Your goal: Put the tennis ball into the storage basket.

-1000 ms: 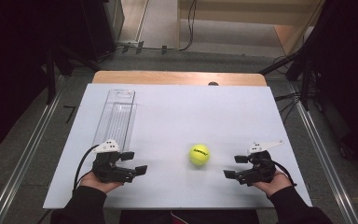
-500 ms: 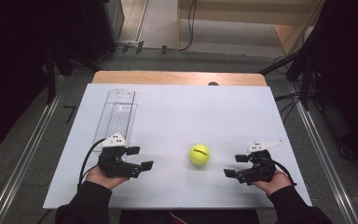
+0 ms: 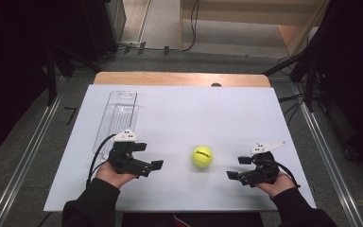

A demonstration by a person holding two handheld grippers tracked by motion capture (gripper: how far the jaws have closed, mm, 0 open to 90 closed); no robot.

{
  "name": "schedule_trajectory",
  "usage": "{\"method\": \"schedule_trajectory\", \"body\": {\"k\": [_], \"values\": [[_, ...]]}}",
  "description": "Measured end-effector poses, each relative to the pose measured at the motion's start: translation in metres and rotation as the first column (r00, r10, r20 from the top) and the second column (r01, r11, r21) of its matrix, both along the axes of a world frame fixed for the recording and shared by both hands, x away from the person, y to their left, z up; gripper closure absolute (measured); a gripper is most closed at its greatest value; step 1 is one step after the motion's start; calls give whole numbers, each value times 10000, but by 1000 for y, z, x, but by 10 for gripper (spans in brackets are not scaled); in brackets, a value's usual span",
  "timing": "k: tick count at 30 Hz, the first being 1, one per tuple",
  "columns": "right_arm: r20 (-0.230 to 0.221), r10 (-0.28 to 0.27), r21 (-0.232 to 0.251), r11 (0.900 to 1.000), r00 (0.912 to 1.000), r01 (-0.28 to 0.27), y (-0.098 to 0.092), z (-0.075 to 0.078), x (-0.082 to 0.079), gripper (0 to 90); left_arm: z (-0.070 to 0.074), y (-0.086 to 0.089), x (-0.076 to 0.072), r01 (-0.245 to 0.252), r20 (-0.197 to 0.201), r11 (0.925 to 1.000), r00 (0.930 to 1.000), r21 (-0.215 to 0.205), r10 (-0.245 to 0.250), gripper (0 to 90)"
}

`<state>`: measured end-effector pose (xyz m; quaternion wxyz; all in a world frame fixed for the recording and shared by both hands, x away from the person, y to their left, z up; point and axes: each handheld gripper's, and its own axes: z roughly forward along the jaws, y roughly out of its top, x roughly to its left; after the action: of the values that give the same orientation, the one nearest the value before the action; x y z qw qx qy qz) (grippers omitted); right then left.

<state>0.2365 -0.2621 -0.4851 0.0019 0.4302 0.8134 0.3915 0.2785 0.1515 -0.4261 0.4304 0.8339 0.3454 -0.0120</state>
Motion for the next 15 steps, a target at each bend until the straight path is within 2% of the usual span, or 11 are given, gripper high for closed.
{"method": "schedule_trajectory", "body": {"k": [4,8,15], "values": [[-2,-17,-11,10000,10000,17,0,0,0,146,-1,-4,3,112,-87,9998,9999,-174,-114,0],[-51,-59,-28,10000,10000,59,-2,-1,1,146,4,-15,7,214,138,9997,9997,78,-215,0],[-73,-74,-58,10000,9999,74,-2,-1,1,146,9,-21,15,150,277,9999,9995,62,-152,0]]}}
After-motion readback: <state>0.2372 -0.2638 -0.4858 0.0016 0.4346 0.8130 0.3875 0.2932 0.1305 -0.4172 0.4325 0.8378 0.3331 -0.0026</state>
